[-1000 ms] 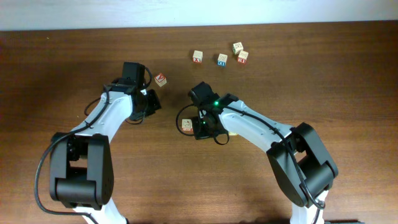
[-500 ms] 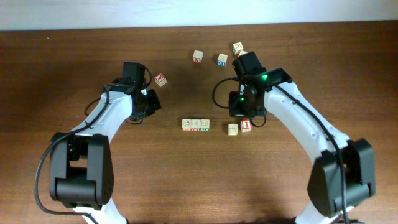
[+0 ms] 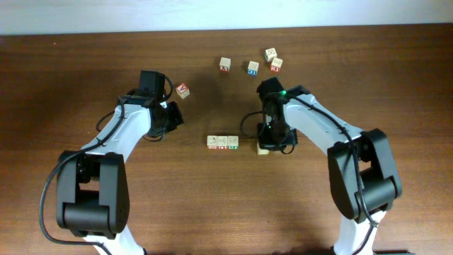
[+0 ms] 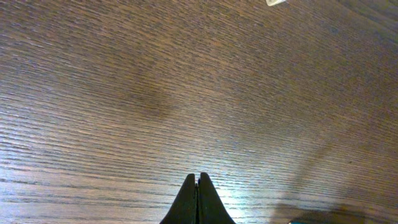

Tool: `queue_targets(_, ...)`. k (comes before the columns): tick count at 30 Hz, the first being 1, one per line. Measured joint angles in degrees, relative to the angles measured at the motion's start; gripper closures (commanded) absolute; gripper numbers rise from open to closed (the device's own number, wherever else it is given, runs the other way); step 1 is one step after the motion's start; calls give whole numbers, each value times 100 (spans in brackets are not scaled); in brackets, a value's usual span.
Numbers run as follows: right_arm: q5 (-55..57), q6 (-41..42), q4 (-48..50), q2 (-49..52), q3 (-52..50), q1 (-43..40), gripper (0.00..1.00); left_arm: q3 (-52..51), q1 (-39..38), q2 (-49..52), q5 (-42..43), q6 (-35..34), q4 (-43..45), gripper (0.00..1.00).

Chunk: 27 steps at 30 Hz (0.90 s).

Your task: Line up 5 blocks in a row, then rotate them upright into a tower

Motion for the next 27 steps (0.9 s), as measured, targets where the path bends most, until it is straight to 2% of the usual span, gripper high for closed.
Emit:
queue_targets(17, -577, 479, 1034, 131, -48, 485, 96, 0, 0, 0, 2, 0, 0, 100)
queue_targets(19, -575, 446, 949, 131, -39, 485, 96, 0, 0, 0, 2, 0, 0, 100)
queue_targets(21, -479, 278, 323, 127, 343, 487, 96, 0, 0, 0, 0, 0, 7, 100)
queue_targets(24, -503, 223, -105, 111, 452, 498, 96, -2, 0, 0, 2, 0, 0, 100)
queue_targets(27, -599, 214, -422, 107, 442, 861, 96, -2, 0, 0, 2, 0, 0, 100)
